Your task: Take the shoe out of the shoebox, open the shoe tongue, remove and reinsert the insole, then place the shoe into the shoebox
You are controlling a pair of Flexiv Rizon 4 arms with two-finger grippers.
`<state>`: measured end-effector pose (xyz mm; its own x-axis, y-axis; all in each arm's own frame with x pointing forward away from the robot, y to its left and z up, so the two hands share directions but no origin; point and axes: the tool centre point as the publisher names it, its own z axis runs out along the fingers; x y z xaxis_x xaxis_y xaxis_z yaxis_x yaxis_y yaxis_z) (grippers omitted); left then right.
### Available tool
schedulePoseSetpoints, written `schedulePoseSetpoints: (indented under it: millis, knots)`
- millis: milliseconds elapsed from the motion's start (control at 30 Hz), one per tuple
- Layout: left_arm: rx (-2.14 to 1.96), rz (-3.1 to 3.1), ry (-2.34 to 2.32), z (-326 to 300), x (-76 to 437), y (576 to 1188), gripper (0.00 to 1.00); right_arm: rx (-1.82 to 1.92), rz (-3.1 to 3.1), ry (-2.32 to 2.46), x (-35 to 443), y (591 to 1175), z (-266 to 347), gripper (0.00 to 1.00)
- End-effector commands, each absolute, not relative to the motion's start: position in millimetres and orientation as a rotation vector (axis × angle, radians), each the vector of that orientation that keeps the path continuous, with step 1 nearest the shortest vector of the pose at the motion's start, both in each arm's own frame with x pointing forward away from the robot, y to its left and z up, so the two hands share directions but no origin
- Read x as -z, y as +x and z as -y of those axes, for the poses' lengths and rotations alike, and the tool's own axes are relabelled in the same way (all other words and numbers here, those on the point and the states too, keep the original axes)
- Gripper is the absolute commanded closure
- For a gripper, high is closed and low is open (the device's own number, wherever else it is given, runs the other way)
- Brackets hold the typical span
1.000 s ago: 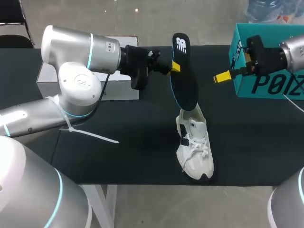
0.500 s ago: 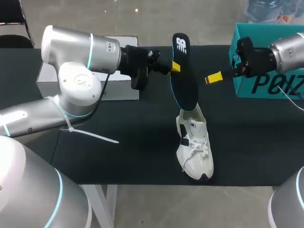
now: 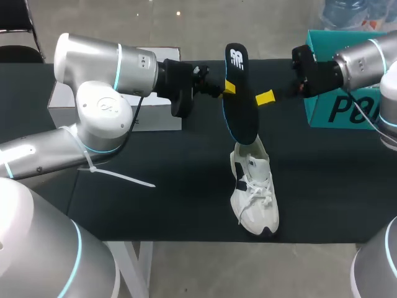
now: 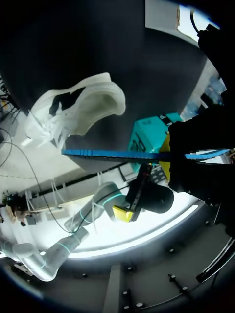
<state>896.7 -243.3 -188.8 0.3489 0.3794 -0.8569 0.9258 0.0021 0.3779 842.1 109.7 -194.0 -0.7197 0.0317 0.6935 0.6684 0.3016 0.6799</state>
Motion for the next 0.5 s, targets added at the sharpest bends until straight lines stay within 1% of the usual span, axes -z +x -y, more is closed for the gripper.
schedulePoseSetpoints:
  millis: [33,467,500]
  knots:
    - [0.659,-1.209,1.576,243,189,897,1.00,1.445,1.999,-0.618,194,844,-120,0.00]
    - [0.659,-1.209,1.576,243,189,897,1.00,1.409,2.009,-0.603,197,848,-134,0.00]
    - [0.659,-1.209,1.576,243,189,897,1.00,1.407,2.009,-0.602,198,849,-134,0.29]
